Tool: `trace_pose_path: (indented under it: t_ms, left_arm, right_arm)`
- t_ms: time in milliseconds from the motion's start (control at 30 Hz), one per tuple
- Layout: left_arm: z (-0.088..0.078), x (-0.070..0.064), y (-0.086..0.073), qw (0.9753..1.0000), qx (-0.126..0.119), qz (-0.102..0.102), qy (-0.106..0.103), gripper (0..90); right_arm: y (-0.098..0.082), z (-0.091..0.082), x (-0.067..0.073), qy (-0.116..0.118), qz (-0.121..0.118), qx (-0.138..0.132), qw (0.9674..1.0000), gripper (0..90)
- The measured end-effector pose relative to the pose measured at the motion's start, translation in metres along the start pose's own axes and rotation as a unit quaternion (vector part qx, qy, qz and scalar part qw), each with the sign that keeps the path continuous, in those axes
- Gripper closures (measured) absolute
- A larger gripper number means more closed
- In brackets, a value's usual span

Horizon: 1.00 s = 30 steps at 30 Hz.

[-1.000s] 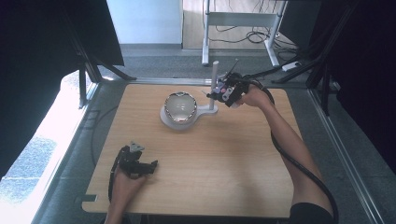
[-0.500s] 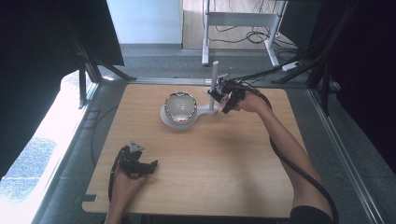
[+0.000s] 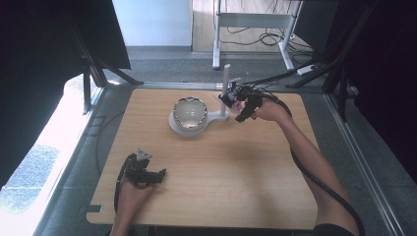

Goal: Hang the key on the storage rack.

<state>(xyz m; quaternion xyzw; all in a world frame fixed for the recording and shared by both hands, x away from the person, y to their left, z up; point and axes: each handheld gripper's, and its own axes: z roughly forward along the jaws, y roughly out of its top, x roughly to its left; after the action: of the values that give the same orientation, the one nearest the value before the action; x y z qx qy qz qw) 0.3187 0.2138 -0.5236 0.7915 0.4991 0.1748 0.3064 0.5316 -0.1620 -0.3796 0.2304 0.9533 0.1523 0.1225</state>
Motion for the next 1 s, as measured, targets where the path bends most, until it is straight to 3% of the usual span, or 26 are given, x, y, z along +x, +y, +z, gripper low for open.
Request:
trace_pose_path:
  t_ms: [1000]
  left_arm:
    - [0.0,0.0,0.0,1.0,0.0,0.0,0.0,0.0]
  right_arm:
    - [-0.044,-0.034,0.038,0.001,-0.019,-0.04,0.999,11.2]
